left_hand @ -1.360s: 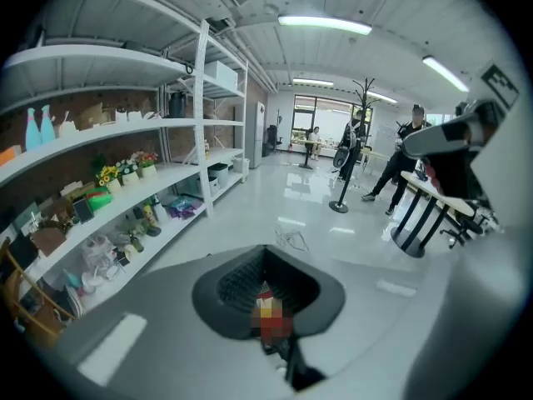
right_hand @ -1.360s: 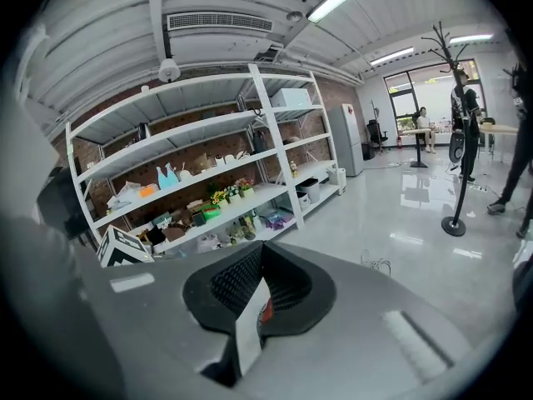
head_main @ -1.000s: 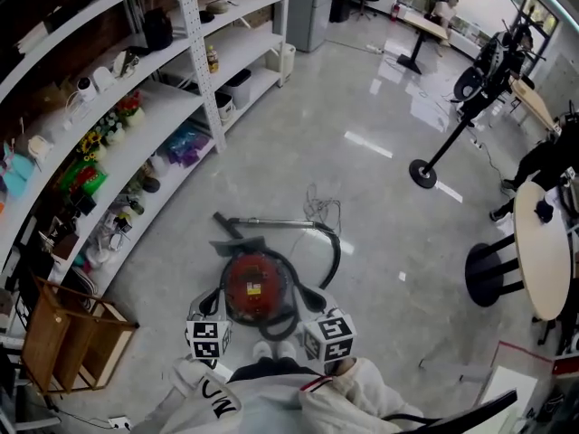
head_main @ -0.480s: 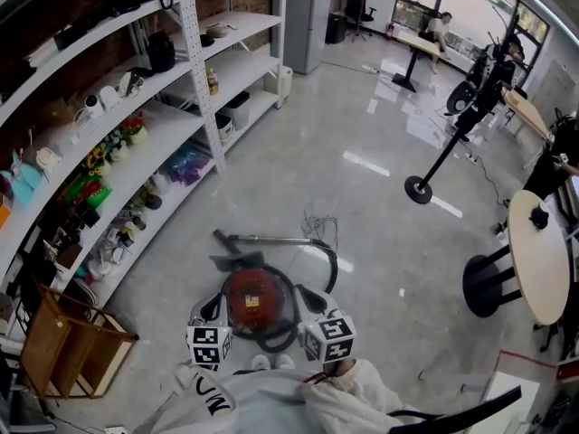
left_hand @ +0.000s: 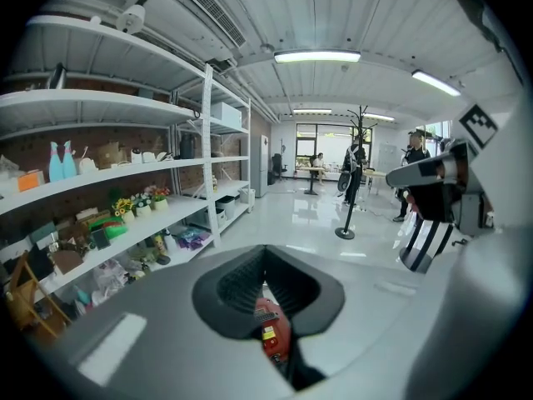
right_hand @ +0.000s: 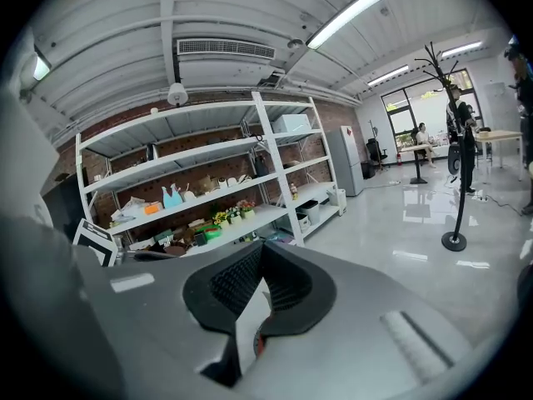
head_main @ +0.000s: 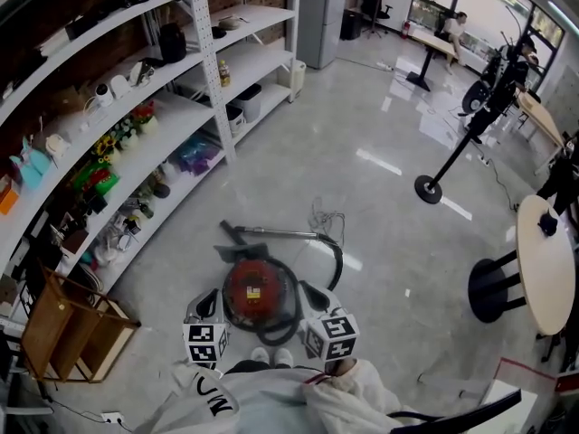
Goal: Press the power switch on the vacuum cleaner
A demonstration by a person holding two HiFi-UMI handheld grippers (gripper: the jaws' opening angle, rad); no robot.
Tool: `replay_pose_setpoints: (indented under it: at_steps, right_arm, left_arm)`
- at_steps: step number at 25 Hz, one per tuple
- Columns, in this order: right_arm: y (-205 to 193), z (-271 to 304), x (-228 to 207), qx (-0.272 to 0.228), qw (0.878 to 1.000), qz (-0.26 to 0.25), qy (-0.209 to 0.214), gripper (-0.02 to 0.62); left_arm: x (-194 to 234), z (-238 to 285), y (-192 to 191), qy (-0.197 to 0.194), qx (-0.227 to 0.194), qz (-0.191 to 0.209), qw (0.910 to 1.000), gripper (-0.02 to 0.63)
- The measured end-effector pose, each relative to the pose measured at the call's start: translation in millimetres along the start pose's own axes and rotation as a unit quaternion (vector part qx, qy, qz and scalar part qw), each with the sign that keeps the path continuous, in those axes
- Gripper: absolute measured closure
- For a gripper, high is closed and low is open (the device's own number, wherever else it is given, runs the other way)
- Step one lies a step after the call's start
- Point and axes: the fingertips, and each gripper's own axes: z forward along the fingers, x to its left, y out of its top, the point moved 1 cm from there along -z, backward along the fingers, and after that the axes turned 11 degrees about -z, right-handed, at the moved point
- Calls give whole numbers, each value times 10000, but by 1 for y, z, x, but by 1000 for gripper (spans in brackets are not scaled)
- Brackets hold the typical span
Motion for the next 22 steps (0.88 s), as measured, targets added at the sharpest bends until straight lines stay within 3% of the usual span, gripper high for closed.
replay_pose_setpoints:
  at_steps: [12,22]
  right_arm:
    - [-7,-6,-4,63,9998,-120,127,595]
    - [-7,-21,14,26,9998,-208,30,594]
  left_arm:
    - [-12,-13,-4,74,-93,41,9999,606]
    - [-12,-32,0,-92,-267,73,9996,606]
